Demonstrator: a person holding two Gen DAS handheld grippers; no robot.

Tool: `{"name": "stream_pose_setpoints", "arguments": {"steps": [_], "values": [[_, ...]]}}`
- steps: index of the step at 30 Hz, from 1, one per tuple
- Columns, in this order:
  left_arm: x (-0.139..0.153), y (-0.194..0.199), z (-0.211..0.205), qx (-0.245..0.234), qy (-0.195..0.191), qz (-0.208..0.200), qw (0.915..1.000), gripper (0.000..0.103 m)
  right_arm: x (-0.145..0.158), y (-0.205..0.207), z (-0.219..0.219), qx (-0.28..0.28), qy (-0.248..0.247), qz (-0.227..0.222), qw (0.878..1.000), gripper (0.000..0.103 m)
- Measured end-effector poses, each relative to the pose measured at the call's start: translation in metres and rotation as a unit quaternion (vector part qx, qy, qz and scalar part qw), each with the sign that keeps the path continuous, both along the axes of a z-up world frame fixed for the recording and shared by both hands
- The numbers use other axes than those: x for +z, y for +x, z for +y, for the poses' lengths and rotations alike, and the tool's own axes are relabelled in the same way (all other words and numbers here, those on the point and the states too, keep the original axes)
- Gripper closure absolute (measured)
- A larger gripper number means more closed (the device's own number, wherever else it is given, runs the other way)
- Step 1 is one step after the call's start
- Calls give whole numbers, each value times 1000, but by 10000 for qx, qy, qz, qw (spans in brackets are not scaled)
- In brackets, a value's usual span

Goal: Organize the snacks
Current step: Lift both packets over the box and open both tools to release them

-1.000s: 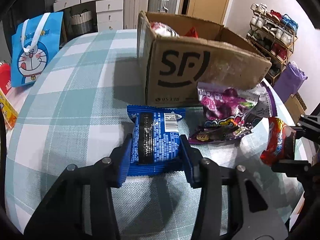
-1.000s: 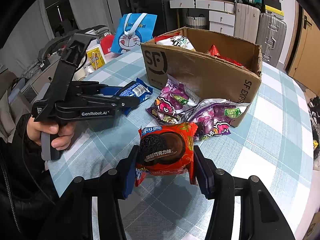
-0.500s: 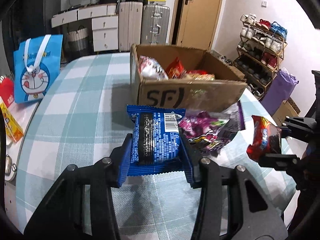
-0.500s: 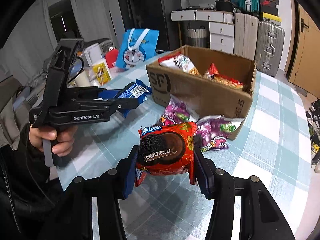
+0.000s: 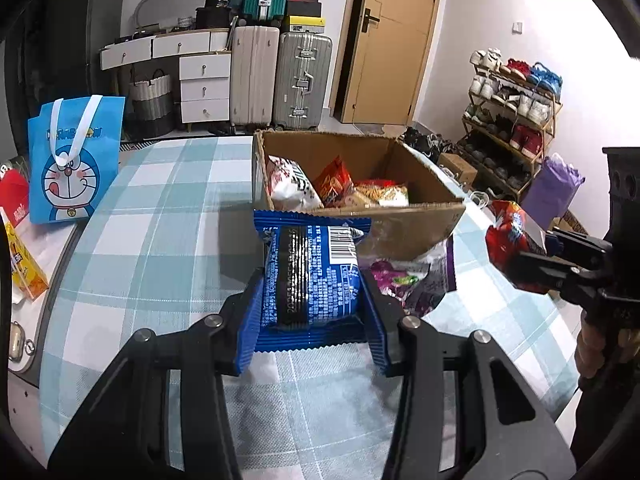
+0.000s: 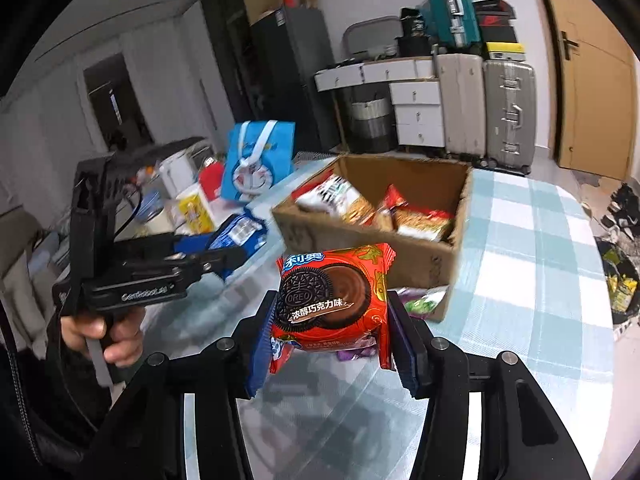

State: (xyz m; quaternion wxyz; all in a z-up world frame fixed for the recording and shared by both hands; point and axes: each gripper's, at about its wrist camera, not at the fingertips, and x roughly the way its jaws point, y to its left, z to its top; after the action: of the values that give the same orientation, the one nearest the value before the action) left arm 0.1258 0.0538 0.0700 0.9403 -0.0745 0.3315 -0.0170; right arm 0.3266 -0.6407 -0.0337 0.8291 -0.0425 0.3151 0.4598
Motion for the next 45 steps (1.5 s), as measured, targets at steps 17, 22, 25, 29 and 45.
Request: {"name": "stream_pose_setpoints", "arguments": {"steps": [17, 22, 25, 29, 45], "values": [[42, 40, -5, 86, 36, -234, 9997, 61, 41, 47, -6, -801, 335, -114, 9962, 51], [45, 59, -4, 101, 51, -209, 9997, 61, 44, 62, 4, -861, 282, -145, 9958, 51], [44, 69, -3, 102, 23, -160, 9998, 61, 44, 68, 9, -901, 278, -142, 9954, 51], [38, 84, -5, 92, 84, -85, 9999, 61, 41, 77, 20, -931, 260, -146, 9952, 51], [14, 134, -14, -111, 177, 70, 9998, 61, 8, 121, 59, -881, 8, -4, 9961, 51]]}}
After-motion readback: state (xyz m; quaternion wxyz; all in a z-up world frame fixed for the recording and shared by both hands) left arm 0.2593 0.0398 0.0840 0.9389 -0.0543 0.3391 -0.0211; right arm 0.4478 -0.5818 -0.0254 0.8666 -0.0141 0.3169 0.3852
